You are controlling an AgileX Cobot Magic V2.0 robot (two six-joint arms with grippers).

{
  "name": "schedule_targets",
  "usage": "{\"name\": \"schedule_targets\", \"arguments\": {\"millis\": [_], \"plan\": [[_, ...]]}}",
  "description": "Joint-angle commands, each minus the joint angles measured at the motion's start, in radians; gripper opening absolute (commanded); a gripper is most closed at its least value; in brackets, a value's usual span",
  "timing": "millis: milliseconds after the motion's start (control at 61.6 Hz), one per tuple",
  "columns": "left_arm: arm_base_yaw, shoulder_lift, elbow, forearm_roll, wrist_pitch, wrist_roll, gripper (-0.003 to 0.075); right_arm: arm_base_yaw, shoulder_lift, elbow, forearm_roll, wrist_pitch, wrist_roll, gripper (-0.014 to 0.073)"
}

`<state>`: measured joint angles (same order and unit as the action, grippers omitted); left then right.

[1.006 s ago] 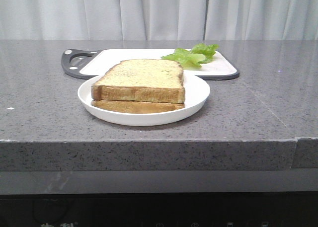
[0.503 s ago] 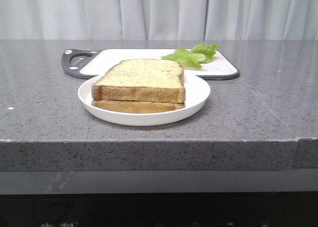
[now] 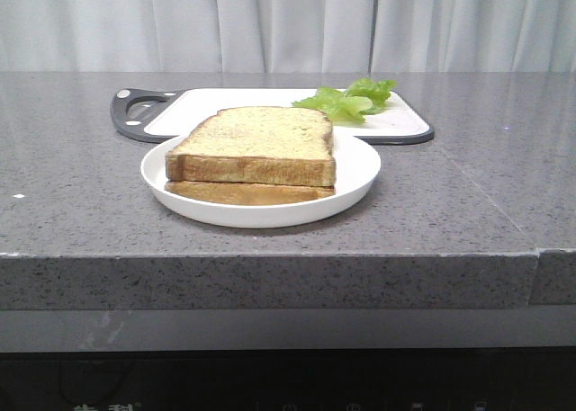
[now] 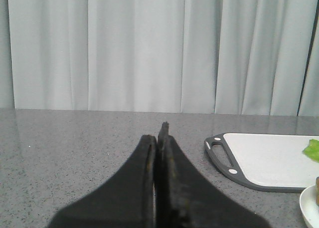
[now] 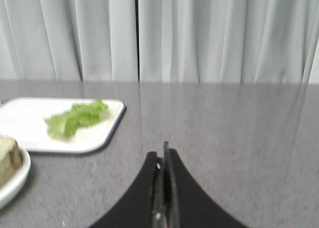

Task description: Left arm grabs bread, right arm adds lettuce

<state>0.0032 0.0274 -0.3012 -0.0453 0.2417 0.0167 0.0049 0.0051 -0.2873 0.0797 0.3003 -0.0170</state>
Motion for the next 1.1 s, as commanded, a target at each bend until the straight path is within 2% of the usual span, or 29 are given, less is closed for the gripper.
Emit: {"name": "schedule_targets", "arguments": {"millis": [0,211,357,617,844,909,957,1038,1087], "plan": [[-0.002,0.059,-0.108,-0.011,0.001,0.0,-0.002,-0.003,0.066,-0.124,-0.014,-0.015,-0.003,-0.0067],[-0.002,0.214,-0.308,-0.011,0.173,0.0,-0.002,-0.003,0.239,-0.337,-0.014,0.157,-0.003,-0.0067],[-0.002,0.309,-0.379,-0.013,0.261,0.0,-0.002,-0.003,0.362,-0.424,-0.014,0.262,-0.003,-0.0067],[-0.002,0.386,-0.352,-0.013,0.264,0.0,-0.002,-0.003,0.496,-0.397,-0.013,0.306,-0.003,-0.0067],[-0.002,0.407,-0.345,-0.013,0.244,0.0,-0.002,-0.003,0.54,-0.39,-0.005,0.359,-0.003,-0.0061],[-0.002,0.414,-0.345,-0.013,0.248,0.0,-0.0018,-0.003,0.541,-0.39,-0.005,0.357,-0.003,-0.0025],[-0.002,0.417,-0.345,-0.013,0.256,0.0,0.0,-0.003,0.541,-0.39,-0.005,0.357,-0.003,0.004],[-0.002,0.426,-0.345,-0.013,0.269,0.0,0.0084,-0.003,0.541,-0.39,-0.005,0.359,-0.003,0.0203],[-0.002,0.43,-0.345,-0.013,0.269,0.0,0.0161,-0.003,0.541,-0.39,-0.004,0.359,-0.003,0.0318]]}}
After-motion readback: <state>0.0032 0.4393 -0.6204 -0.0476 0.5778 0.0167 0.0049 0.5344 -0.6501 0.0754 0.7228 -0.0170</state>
